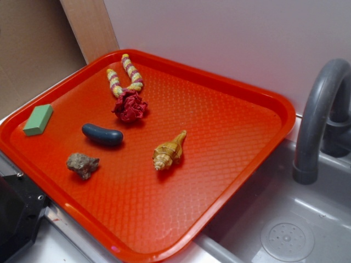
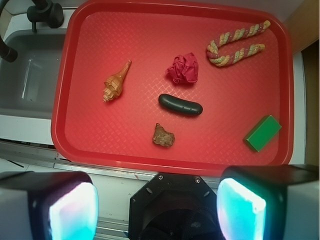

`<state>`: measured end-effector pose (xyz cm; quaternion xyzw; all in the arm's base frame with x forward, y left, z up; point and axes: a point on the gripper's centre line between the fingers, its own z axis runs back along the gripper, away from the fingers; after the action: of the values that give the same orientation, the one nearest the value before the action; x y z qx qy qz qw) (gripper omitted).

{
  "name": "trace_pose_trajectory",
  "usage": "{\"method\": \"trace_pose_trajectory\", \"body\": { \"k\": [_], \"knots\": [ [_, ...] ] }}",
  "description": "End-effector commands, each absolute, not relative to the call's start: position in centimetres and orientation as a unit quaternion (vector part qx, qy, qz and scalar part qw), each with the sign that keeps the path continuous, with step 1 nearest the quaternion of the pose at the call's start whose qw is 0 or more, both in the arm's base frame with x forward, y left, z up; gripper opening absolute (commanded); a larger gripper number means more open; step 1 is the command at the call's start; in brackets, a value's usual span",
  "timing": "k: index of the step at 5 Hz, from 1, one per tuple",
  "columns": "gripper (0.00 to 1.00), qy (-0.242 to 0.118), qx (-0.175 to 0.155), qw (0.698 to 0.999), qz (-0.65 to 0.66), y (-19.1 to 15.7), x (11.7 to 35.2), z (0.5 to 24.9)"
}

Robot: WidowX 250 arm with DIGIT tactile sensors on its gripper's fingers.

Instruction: Grab the green block.

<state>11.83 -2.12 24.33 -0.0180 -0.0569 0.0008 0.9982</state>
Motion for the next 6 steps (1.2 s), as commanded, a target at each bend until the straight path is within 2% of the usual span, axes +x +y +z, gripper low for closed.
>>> {"method": "trace_pose_trajectory", "body": {
  "k": [1, 2, 3, 4, 5, 6],
  "knots": [
    [1.00, -0.057, -0.018, 0.998, 0.001, -2.1, 11.8, 24.3],
    [1.00, -0.079, 0.002, 0.994, 0.071, -0.2, 13.7, 22.8],
    [1.00, -0.109, 0.027, 0.981, 0.155, 3.7, 16.4, 20.8],
    [1.00, -0.130, 0.035, 0.969, 0.206, 7.2, 18.0, 19.1],
    [1.00, -0.139, 0.056, 0.953, 0.265, 11.9, 18.3, 15.6],
    [1.00, -0.106, 0.074, 0.950, 0.282, 14.7, 17.1, 11.6]
  ]
}}
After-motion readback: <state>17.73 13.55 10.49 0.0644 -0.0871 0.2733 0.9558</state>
